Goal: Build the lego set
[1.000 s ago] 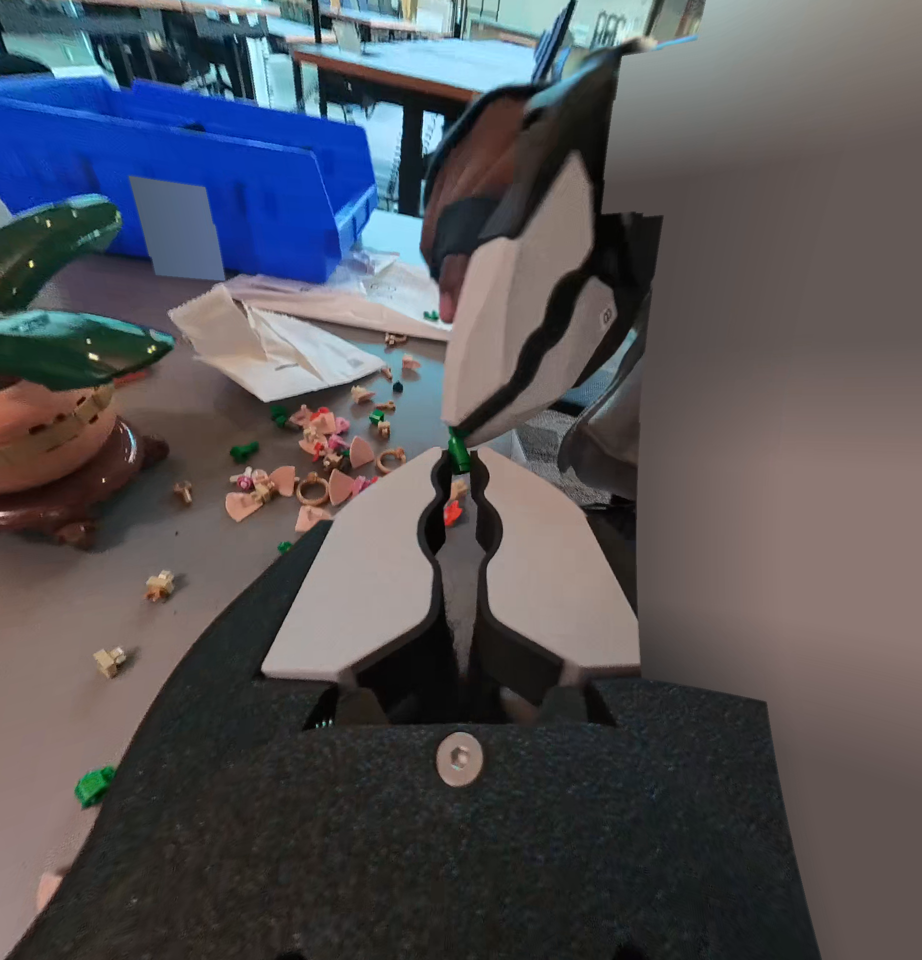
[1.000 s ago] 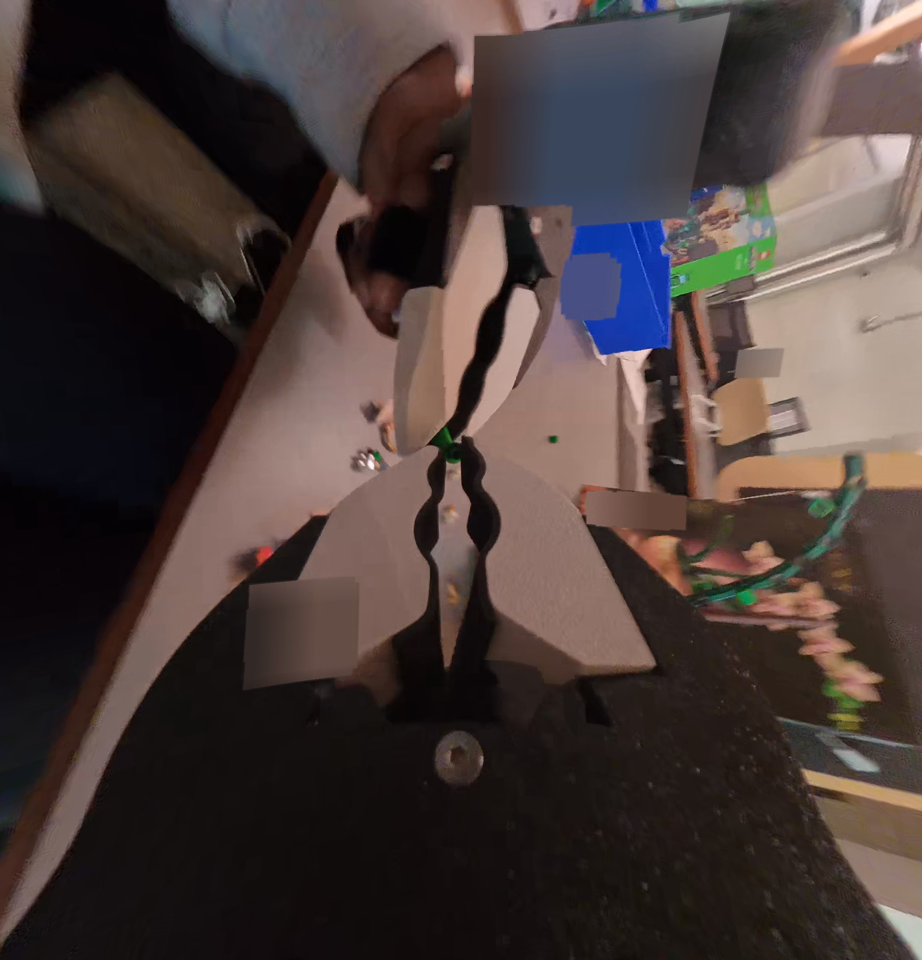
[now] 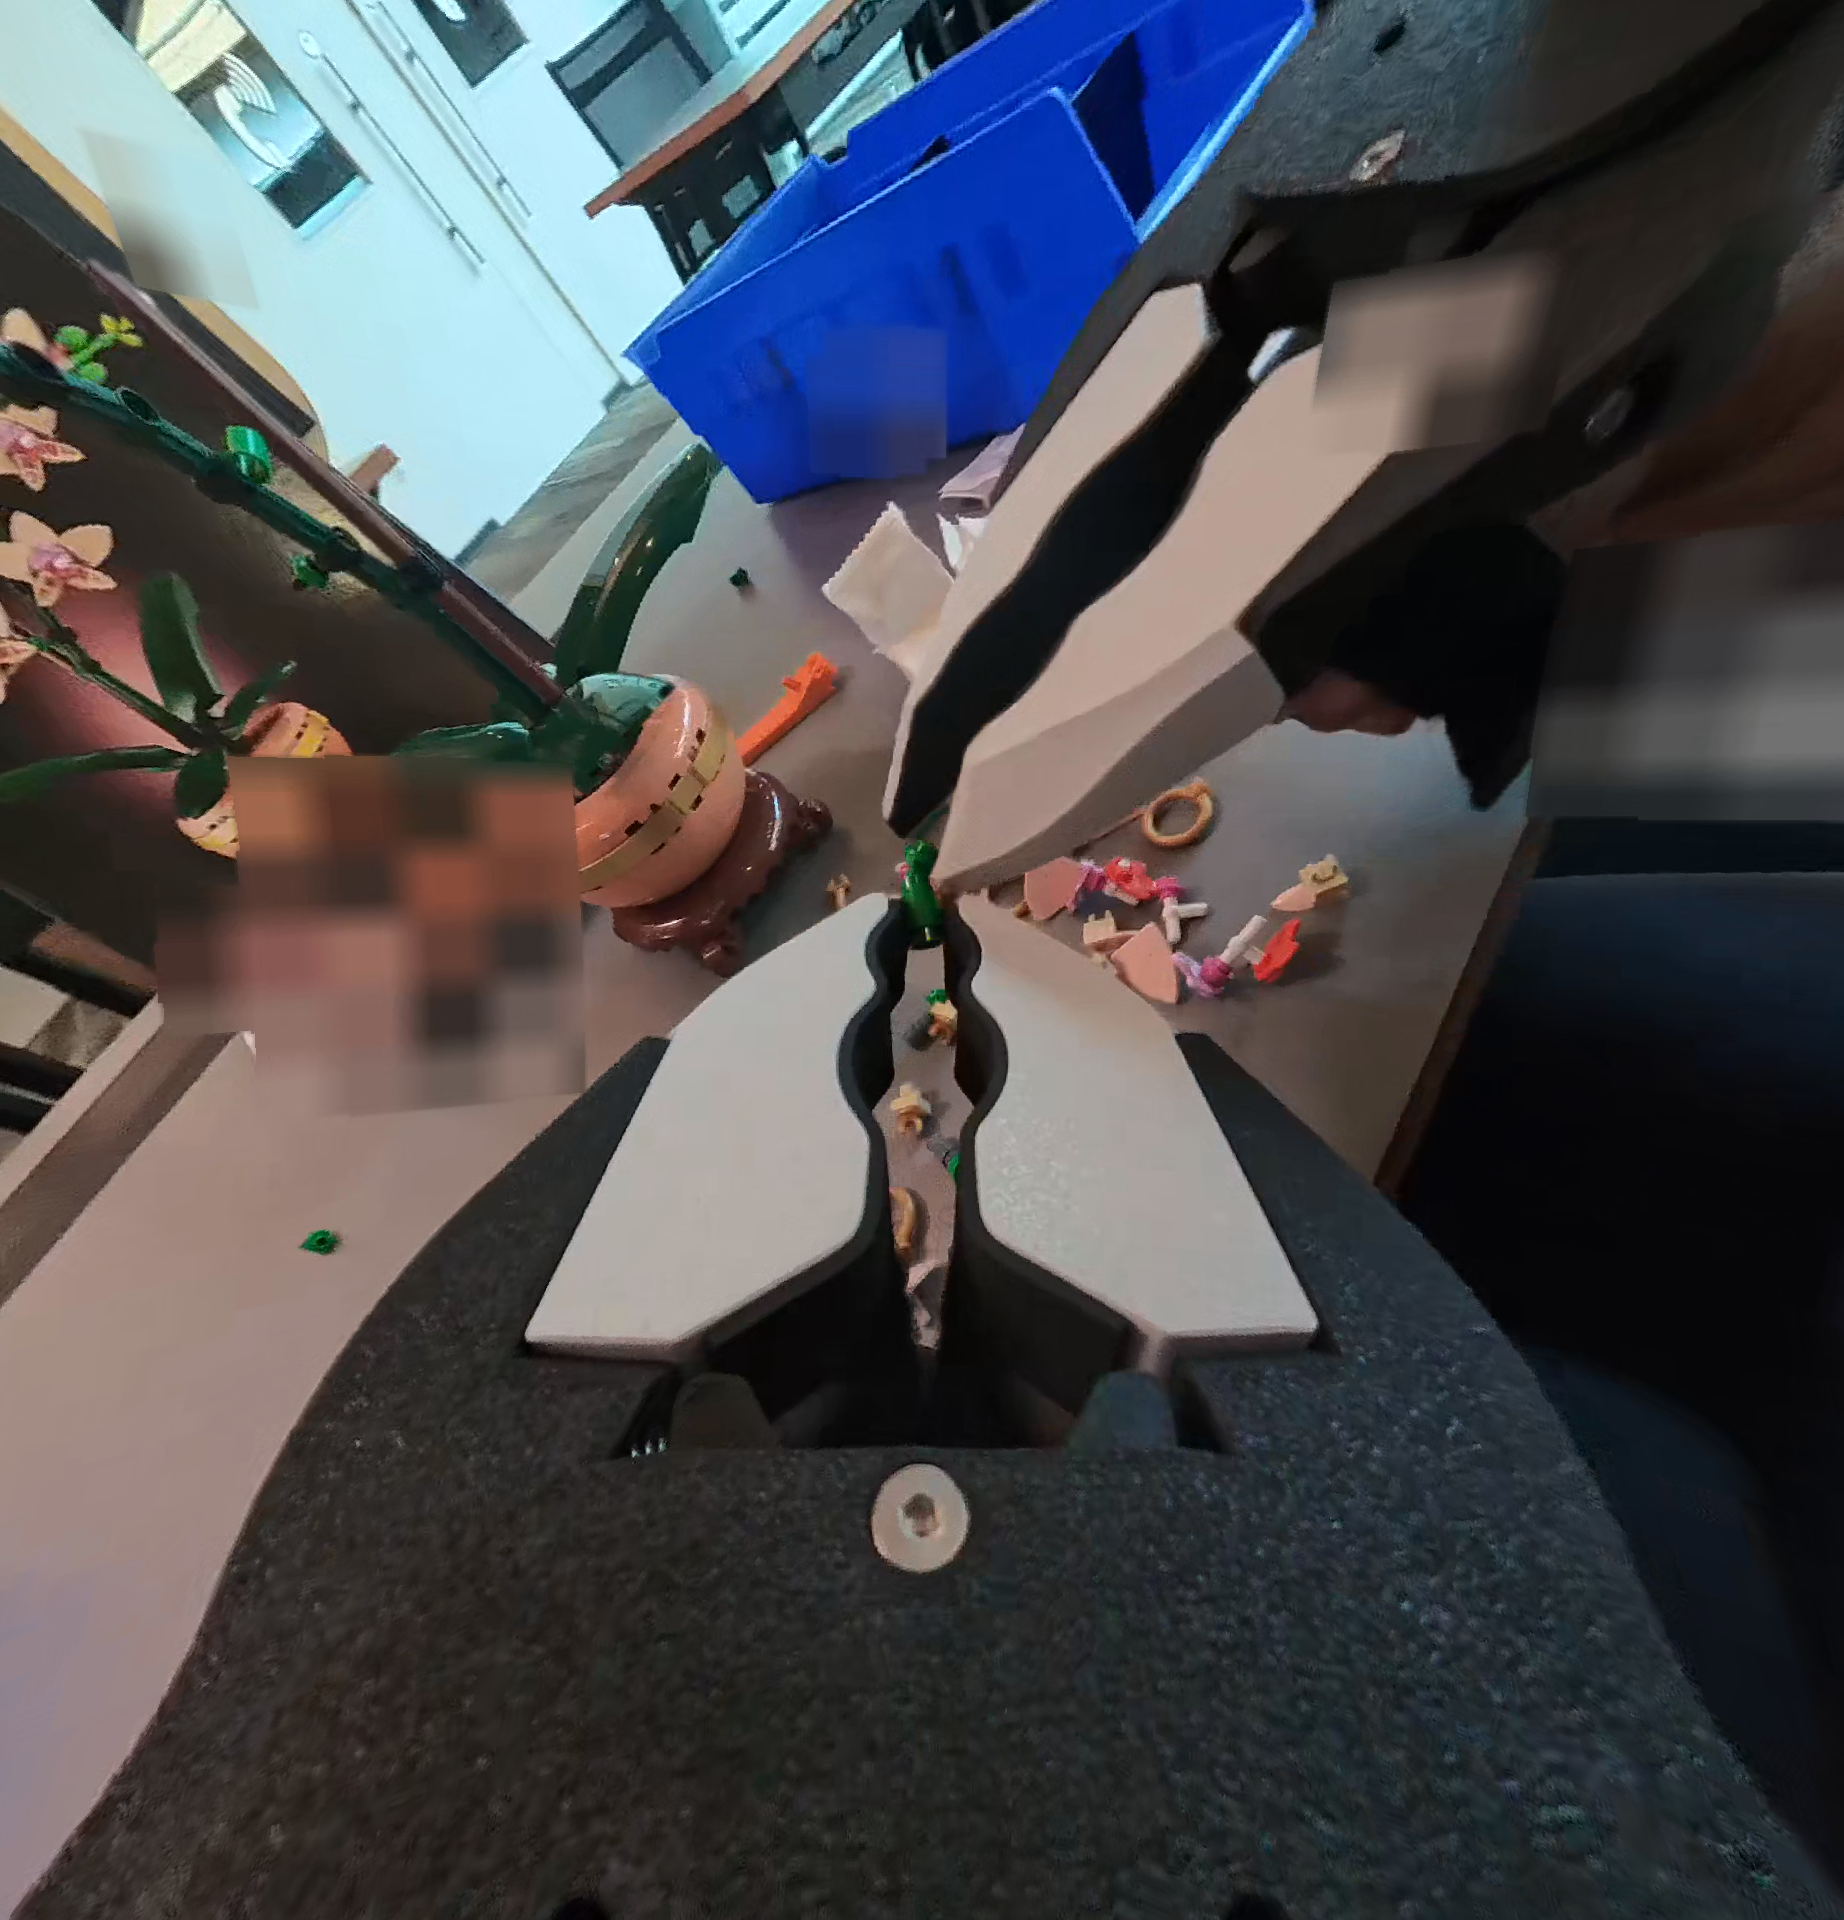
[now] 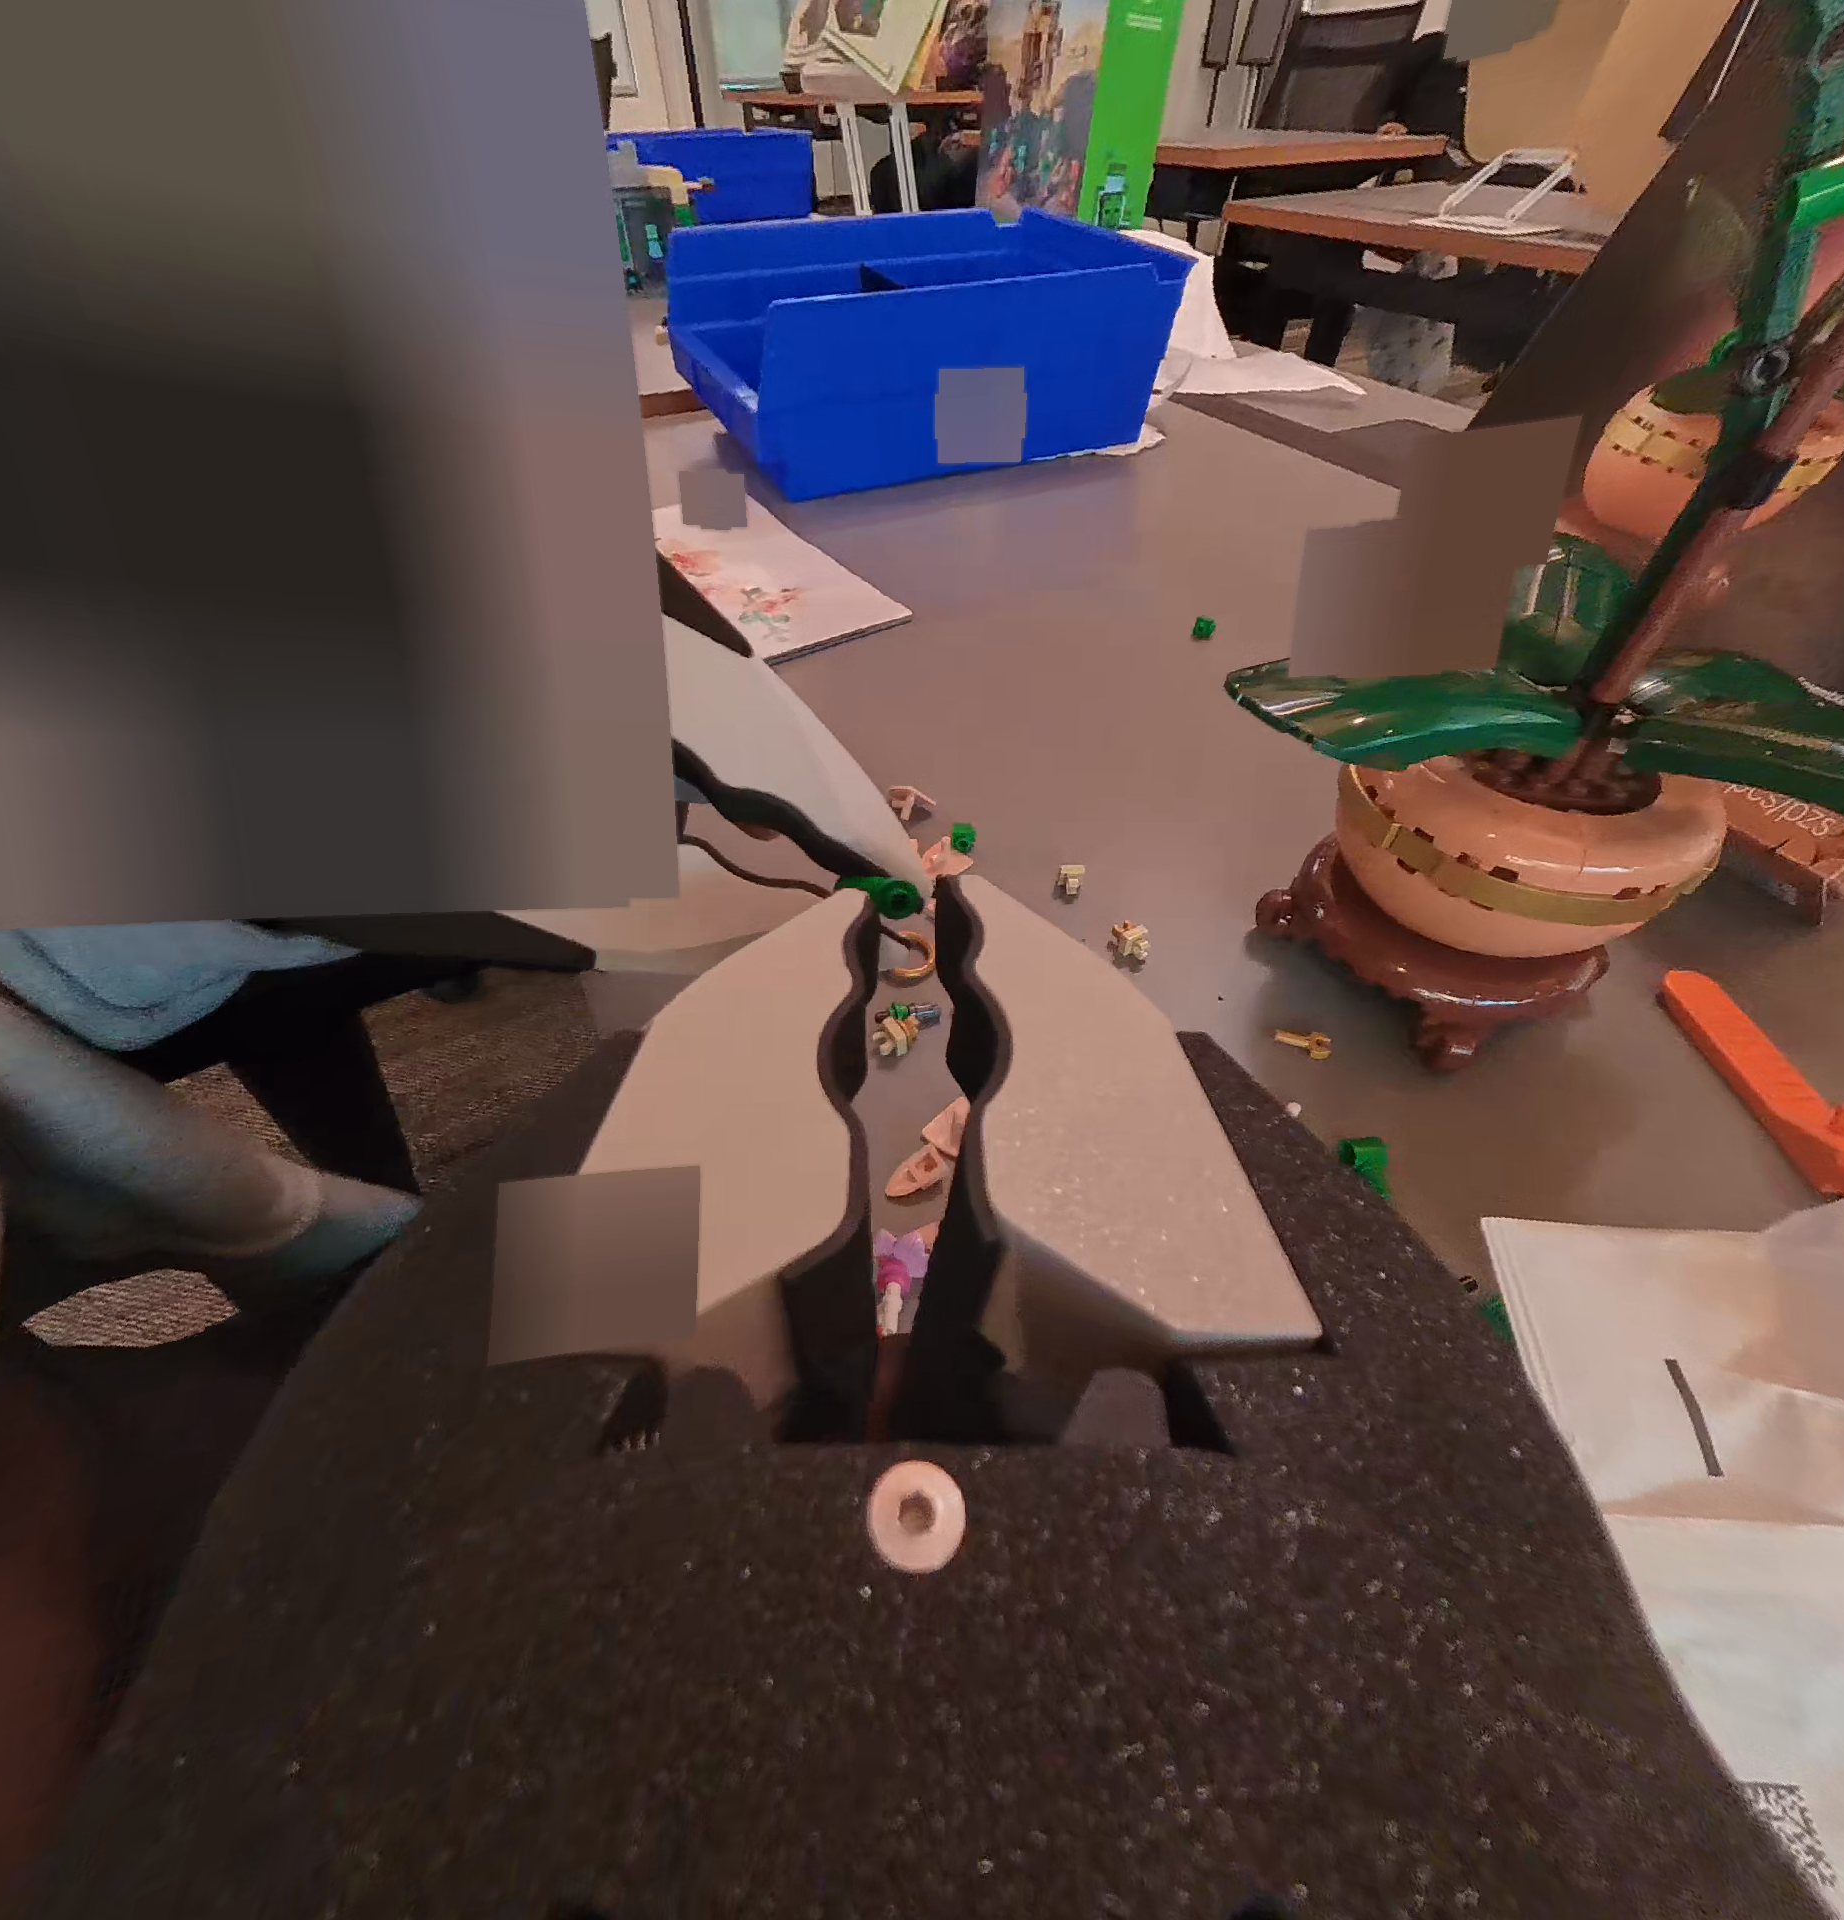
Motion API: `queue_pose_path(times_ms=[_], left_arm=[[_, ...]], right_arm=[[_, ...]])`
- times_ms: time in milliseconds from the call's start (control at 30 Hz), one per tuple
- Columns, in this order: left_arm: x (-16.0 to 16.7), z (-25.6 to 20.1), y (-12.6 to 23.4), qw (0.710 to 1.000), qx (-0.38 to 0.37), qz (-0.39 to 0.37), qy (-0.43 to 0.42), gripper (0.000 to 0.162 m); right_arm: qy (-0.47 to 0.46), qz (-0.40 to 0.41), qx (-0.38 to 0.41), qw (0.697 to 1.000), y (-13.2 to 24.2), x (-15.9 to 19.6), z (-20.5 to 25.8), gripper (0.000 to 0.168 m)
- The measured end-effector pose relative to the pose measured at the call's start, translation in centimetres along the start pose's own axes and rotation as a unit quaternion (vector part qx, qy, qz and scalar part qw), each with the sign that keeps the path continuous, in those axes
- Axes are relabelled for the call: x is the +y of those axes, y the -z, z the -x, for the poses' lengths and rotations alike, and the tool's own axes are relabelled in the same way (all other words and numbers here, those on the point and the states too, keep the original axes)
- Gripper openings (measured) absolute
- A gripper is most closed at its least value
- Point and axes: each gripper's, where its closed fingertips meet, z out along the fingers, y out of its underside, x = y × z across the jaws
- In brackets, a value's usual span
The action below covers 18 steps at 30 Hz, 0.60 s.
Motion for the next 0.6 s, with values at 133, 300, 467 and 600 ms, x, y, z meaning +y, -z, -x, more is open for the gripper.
queue_pose_path(times_ms=[133, 300, 467, 600], left_arm=[[0.4, 0.0, 0.0, 0.997, -0.041, 0.025, -0.057, 0.006], [1.3, -0.3, -0.3, 0.982, -0.102, 0.058, -0.146, 0.005], [1.4, -1.6, -0.2, 0.992, -0.064, 0.016, -0.111, 0.005], [0.5, -0.6, 0.4, 0.988, -0.103, -0.01, -0.114, 0.005]], right_arm=[[0.011, 0.007, 0.029, 0.999, -0.2, 0.5, -0.1, 0.011], [0.009, 0.034, 0.055, 0.998, -0.6, 1.9, 0.0, 0.002], [0.0, 0.035, 0.078, 0.996, -0.7, 3.2, -0.4, 0.0], [-0.009, 0.021, 0.088, 0.996, 0.4, 2.8, -1.1, 0.0]])
